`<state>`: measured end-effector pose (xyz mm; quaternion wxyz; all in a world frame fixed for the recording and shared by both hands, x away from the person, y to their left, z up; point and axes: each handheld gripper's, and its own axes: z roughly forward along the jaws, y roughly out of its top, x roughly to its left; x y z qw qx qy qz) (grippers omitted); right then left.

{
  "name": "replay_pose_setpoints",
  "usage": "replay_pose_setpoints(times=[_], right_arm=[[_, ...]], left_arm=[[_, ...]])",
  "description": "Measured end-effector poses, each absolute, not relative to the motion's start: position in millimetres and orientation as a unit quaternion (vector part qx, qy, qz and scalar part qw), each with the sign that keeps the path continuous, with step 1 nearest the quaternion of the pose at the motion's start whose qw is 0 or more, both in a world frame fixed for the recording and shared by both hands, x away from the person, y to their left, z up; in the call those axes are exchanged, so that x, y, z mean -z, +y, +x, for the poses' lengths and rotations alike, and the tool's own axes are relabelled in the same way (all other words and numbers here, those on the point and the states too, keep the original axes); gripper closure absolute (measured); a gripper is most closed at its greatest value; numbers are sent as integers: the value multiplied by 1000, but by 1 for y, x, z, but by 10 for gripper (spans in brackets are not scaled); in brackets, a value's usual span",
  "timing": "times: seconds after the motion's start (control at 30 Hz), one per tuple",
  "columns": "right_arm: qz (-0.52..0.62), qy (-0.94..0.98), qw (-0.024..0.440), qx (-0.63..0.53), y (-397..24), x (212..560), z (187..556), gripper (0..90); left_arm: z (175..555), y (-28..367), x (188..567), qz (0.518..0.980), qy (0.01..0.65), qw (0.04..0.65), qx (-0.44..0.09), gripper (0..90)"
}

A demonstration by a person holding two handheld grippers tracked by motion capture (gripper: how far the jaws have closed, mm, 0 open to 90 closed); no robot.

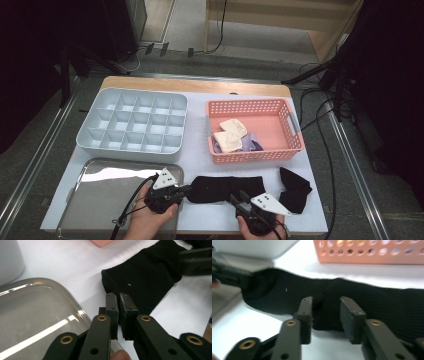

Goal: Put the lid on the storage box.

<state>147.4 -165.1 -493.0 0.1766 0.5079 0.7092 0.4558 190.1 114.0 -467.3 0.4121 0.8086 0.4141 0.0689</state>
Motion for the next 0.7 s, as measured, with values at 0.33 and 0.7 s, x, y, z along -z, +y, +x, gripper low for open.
replay_pose_setpoints(times=[0.33, 0.7], right_arm=[[506, 732, 175, -421, -176, 493, 148, 888], [531, 691, 206, -444, -225, 483, 141, 703]], left_arm=[[191, 116, 468, 806, 416, 415, -67, 894], [191, 110, 471, 811, 408, 414, -68, 840]])
